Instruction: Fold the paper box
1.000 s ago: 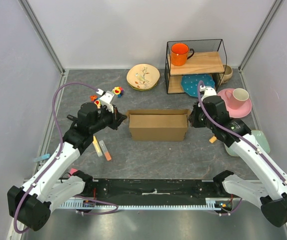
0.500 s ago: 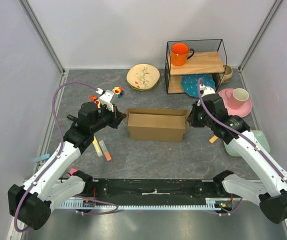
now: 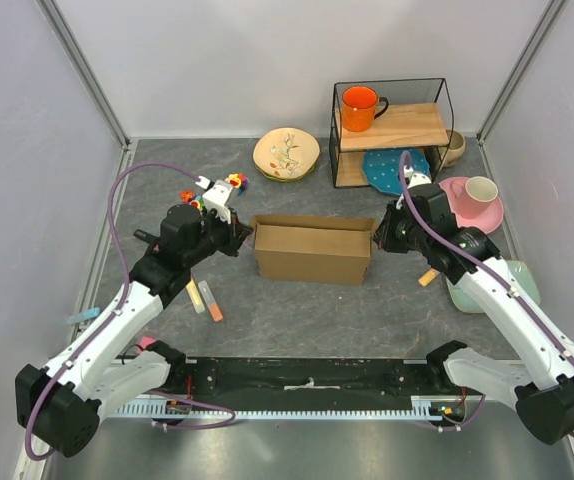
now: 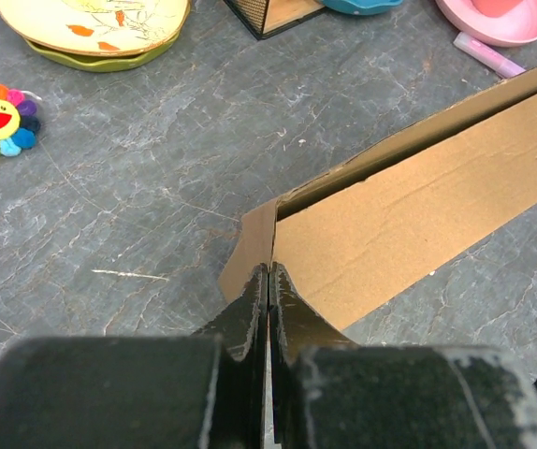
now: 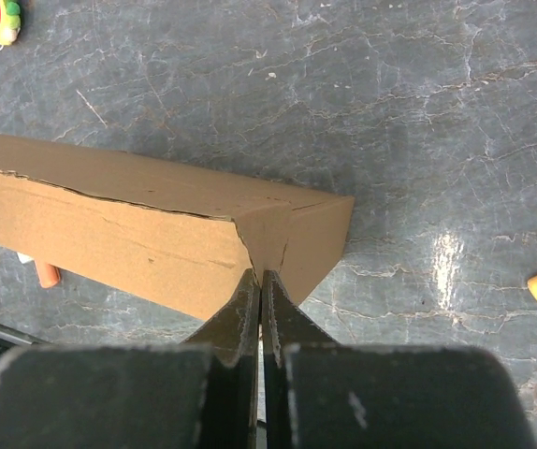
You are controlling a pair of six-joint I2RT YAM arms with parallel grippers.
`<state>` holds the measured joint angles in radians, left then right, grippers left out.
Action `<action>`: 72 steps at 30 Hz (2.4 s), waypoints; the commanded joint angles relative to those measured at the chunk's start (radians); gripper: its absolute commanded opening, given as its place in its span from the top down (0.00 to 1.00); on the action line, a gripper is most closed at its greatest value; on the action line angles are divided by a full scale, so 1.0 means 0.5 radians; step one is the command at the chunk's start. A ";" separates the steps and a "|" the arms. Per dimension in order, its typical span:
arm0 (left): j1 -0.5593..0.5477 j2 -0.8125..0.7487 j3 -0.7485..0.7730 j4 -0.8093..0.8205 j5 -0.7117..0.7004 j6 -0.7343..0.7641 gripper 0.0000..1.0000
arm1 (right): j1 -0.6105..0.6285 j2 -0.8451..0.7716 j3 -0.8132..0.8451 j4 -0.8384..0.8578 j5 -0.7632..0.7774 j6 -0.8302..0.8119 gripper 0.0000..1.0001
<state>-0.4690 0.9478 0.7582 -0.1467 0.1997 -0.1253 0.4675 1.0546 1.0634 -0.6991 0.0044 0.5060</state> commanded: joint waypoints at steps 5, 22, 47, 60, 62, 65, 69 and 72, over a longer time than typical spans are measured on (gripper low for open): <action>-0.053 0.050 0.039 -0.050 -0.068 0.119 0.98 | -0.042 0.041 0.116 0.085 -0.208 0.095 1.00; -0.077 0.059 0.042 -0.044 -0.084 0.122 0.98 | -0.094 0.048 0.021 0.134 -0.236 0.053 1.00; -0.074 0.172 0.386 -0.243 0.088 -0.387 0.98 | -0.070 -0.078 -0.289 0.263 -0.024 -0.101 1.00; -0.074 0.169 0.263 -0.280 -0.007 -0.338 0.82 | -0.042 -0.081 -0.292 0.266 0.025 -0.122 1.00; -0.074 0.169 0.254 -0.286 -0.016 -0.314 0.81 | -0.039 -0.081 -0.292 0.269 0.028 -0.122 1.00; -0.074 0.166 0.229 -0.299 -0.068 -0.286 0.79 | -0.036 -0.081 -0.298 0.266 0.031 -0.122 1.00; -0.074 0.148 0.202 -0.308 -0.163 -0.253 0.74 | -0.033 -0.087 -0.301 0.266 0.034 -0.122 1.00; -0.074 0.135 0.189 -0.308 -0.200 -0.228 0.72 | -0.030 -0.090 -0.298 0.263 0.040 -0.122 1.00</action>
<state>-0.5014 1.0431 0.8646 -0.3004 0.1352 -0.2779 0.4465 1.0073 0.9352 -0.5095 0.0162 0.4484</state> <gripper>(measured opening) 0.269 0.010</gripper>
